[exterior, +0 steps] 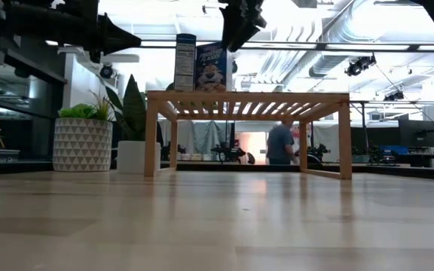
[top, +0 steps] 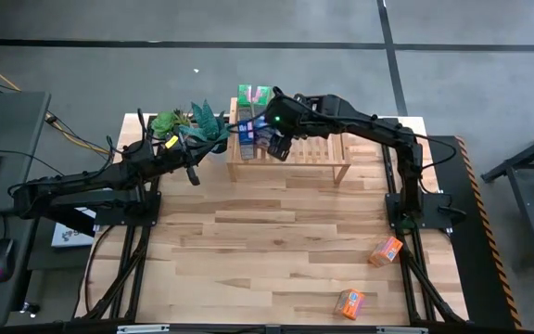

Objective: Stack cereal on shelf
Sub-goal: Put the blue cereal box on the shelf aligned with the other blue cereal box

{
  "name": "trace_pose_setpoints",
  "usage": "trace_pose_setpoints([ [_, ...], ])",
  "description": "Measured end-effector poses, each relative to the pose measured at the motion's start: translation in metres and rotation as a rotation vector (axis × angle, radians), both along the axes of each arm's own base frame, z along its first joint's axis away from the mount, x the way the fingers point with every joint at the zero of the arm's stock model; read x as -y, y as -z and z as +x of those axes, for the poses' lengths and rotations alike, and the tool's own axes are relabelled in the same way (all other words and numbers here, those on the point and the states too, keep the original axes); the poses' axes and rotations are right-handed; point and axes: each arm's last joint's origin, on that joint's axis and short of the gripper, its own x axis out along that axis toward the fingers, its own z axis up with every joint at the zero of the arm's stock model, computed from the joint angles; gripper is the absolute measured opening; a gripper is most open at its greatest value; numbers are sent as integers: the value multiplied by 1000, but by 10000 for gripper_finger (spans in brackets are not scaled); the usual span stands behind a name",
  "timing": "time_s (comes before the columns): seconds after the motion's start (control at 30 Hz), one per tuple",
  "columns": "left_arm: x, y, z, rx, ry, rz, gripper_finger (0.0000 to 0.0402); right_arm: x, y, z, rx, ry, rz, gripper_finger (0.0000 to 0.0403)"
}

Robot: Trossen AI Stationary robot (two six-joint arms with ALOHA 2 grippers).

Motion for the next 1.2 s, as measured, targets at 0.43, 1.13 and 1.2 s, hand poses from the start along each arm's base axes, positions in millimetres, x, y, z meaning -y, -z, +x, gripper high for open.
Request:
trace_pose_setpoints([
  [0.43,0,0,0,-4,0,-1,0,-5,-28,-23,38,-72,-38,243],
  [1.13,0,4,0,-35,6,-13,0,-28,55,-86,-152,-31,13,177],
  [1.2,0,2,0,-24,6,-8,0,-32,59,-97,-5,-25,-17,151],
])
